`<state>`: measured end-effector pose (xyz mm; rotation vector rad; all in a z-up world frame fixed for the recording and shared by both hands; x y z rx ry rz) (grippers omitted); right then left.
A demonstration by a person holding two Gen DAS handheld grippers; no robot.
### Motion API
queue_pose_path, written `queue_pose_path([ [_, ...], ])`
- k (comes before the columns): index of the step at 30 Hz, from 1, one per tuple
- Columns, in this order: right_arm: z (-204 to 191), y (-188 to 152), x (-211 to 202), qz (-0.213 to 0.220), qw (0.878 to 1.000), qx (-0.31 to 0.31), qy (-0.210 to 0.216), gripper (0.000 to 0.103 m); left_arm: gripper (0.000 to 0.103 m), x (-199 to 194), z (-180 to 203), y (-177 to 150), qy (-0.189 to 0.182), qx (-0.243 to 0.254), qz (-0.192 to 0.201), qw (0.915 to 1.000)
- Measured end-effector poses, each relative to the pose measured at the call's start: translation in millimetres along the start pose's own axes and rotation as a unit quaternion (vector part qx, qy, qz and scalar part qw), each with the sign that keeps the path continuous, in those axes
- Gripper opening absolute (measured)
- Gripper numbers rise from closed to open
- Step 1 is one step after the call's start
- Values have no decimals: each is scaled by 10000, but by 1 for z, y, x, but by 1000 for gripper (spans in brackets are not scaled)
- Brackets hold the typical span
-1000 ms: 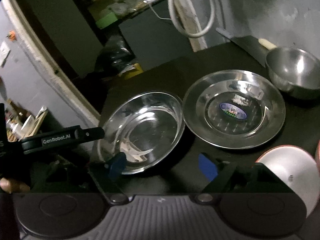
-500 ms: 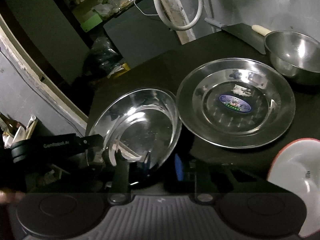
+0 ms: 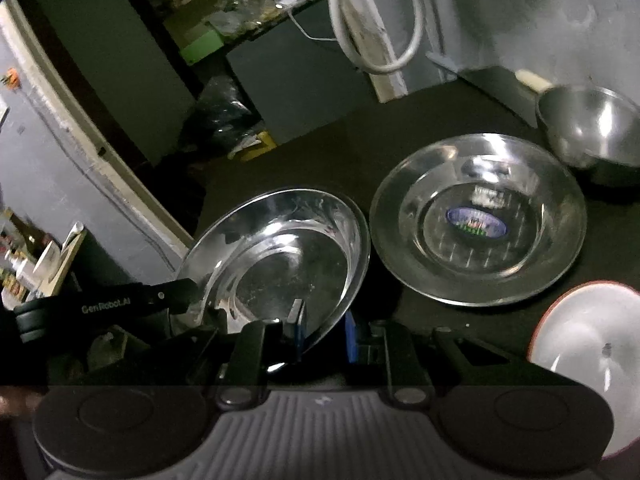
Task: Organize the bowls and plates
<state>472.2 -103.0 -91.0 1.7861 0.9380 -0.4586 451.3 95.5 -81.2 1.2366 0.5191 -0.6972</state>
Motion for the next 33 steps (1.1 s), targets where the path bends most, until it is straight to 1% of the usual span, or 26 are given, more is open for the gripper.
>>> queue_pose_path([
  [6,-2,-3,-25,87,9997,-90,194,22,12,-33,11,-5,9,49,226,9997],
  [12,4,-18,-60,108,9993,-262,258,22,13,-63,32,-28,20,186,290,9994],
  [18,11,-41,-89,-14,9989,-404,243,22,14,-83,50,-58,49,240,133,9996],
  [26,21,-75,-113,-310,9981,-455,269,23,14,-101,59,-99,140,336,-152,9992],
  [33,31,-92,-124,-490,9979,-327,265,23,14,-104,64,-117,165,411,-313,9985],
])
Point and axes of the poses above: each gripper's, at about its wrist camera, not at the fingertips, and x roughly the way its jaws point, z to its right, y to its top, the point moved 8 cm from there along x, roughly the way its jaws point, and after that the axes turned 2 degrees about -y, right-handed, at the moved point
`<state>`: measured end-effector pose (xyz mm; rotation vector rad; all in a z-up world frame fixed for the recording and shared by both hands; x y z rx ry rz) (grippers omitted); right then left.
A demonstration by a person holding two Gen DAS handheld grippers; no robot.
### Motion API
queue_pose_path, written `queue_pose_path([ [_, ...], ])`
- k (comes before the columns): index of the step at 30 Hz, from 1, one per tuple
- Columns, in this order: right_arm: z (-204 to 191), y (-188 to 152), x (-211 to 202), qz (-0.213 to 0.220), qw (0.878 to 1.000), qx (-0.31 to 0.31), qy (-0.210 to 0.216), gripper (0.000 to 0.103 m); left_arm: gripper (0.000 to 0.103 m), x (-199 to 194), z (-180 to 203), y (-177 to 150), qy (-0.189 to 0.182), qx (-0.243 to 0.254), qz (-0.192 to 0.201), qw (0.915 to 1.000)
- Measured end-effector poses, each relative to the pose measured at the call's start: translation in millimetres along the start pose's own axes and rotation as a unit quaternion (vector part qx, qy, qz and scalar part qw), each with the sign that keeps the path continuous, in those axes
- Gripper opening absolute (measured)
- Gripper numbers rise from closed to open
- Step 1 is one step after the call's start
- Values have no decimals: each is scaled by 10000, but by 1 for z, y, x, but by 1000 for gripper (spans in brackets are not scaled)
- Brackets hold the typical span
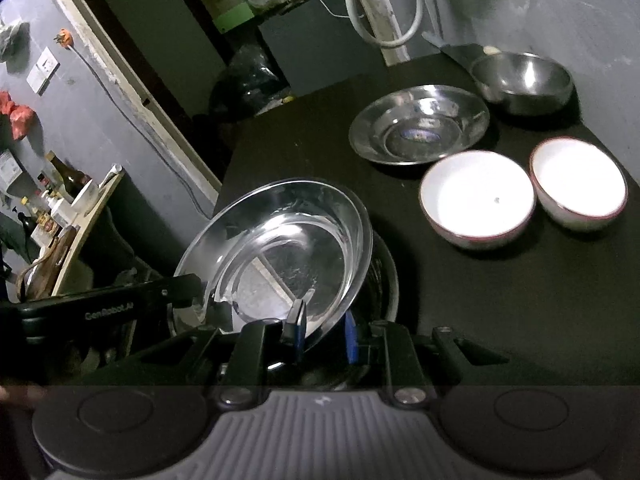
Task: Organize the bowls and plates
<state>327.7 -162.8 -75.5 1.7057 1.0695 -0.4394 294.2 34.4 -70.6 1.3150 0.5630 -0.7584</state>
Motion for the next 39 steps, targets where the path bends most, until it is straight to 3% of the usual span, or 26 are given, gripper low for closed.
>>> queue_pose_path([
  [13,10,-7,-6,-135,9999,70,-60,24,16,5,15,-11,113,204,-201,9995],
  [23,0,-10,-5,-138,9993,-306,-140,33,17,9,15,-13,169,76,-255,9995],
  [33,-8,-14,-6,-167,9984,-538,-100,47,25,9,17,-14,158,49,-266,9995],
  [36,-9,-14,-6,-190,9979,-604,-138,60,34,8,16,-14,161,34,-245,9996],
  [39,-8,-16,-6,-219,9976,-640,-177,70,58,6,16,-11,179,-2,-195,9996],
])
Point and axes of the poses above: each gripper's, at about its wrist camera, not at the fingertips, and x roughly the way its jaws point, z to its right, y to its top, the point moved 8 cm from there along x, roughly the way its jaws point, and after that the axes turned 2 degrees about -y, right-handed, at the moved point
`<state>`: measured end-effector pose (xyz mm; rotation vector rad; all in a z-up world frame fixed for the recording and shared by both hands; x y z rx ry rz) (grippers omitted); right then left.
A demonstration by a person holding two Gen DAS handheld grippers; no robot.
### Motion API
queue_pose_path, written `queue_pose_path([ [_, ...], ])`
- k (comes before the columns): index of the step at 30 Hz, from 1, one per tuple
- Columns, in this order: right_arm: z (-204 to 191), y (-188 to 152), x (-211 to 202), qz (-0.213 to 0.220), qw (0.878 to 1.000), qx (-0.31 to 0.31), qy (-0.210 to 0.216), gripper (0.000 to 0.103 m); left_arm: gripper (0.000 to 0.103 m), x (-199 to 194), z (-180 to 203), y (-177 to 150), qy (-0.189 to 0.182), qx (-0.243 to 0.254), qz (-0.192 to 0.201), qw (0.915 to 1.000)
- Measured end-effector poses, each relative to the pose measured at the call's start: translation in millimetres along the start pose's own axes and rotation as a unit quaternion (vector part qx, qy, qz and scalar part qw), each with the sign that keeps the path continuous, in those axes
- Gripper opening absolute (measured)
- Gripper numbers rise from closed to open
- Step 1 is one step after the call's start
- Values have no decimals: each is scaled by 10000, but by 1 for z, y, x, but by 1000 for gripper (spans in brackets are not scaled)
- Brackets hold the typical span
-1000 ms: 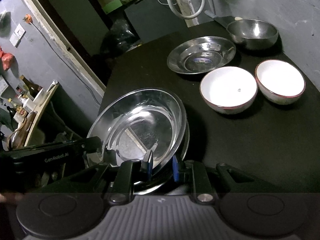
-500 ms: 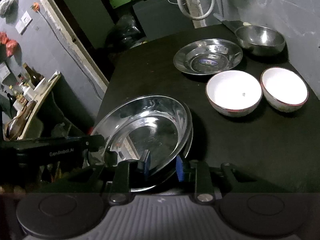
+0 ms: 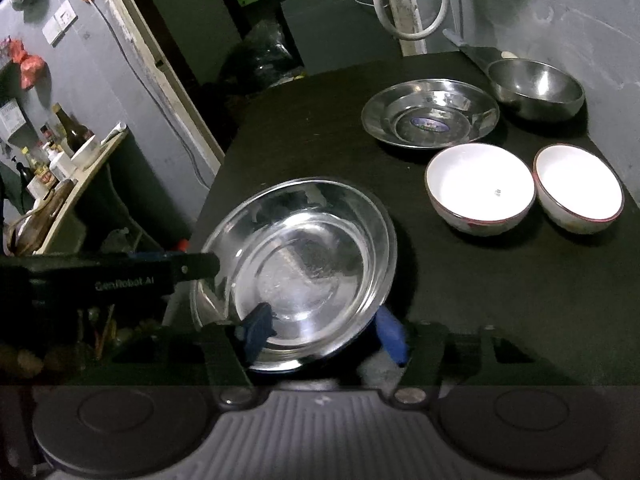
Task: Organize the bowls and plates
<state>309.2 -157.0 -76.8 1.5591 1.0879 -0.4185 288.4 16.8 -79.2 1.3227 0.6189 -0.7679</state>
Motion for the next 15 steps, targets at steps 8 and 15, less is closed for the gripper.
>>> queue_pose_path([
  [8,5,1,-4,62,9999,16,-78,95,100,-2,3,17,117,-74,311,9994],
  [15,27,33,-29,731,9967,349,101,103,102,8,4,48,282,22,540,9981],
])
Point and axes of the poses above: each gripper's, at about its wrist camera, not at the fingertips, and x roughly the way its jaws point, z to its right, y to its top, the point moved 8 cm from there along x, roughly the way its jaws point, and after that the axes turned 2 degrees about -y, right-handed, at the moved point
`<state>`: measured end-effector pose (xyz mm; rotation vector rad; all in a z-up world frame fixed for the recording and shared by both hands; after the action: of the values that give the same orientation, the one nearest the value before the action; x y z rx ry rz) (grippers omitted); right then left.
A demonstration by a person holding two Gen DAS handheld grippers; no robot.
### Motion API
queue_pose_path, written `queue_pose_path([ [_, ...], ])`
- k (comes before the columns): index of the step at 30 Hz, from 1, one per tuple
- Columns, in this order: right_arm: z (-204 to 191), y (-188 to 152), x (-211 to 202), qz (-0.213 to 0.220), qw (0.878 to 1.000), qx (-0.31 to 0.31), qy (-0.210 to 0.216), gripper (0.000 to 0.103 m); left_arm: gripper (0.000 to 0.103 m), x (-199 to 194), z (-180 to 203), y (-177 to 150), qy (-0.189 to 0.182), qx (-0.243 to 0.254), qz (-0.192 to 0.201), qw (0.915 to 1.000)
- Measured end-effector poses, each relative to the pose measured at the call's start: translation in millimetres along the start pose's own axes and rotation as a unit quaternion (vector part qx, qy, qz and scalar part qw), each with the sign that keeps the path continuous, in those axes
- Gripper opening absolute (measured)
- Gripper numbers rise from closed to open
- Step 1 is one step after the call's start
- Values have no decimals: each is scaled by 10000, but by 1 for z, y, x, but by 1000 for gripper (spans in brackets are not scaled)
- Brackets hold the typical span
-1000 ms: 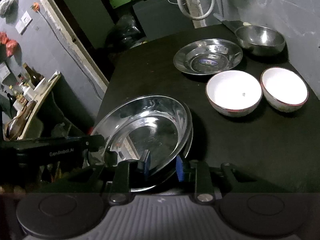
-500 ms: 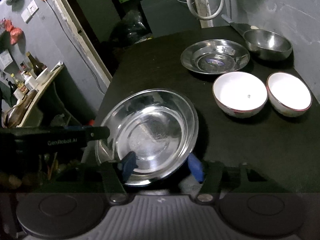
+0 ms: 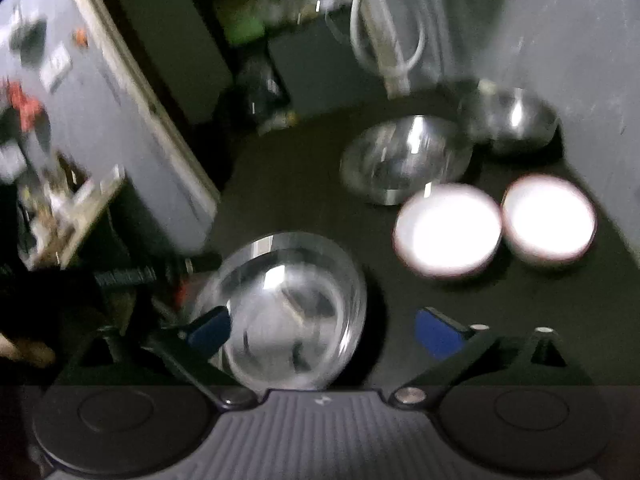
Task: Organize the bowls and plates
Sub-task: 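Close both grippers on the rim of the logo steel plate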
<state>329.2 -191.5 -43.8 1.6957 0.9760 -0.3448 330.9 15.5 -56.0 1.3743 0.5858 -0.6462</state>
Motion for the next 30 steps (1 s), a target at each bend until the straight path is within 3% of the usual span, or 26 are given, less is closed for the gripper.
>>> queue_pose_path([
  [3,17,32,-7,418,9990,1,-138,103,102,10,5,21,7,-79,184,9998],
  [8,48,68,2,685,9967,24,-444,103,102,30,22,53,-18,-199,336,9992],
  [18,72,87,53,593,9927,-324,-998,103,102,87,59,87,-215,-379,309,9986],
  [24,76,83,85,401,9931,-485,-993,91,101,125,65,83,-325,-655,-58,9973],
  [30,81,79,106,270,9937,-516,-959,81,79,141,66,75,-360,-720,-157,9966],
])
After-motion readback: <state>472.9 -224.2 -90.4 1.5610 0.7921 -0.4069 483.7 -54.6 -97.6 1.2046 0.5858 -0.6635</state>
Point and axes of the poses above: each gripper's, at about its wrist camera, not at the fingertips, and x roughly the way its jaws point, z to its right, y to its top, the point moved 8 cm from there along x, roughly the way its jaws point, and after that the axes turned 2 degrees about -y, right-handed, at the moved point
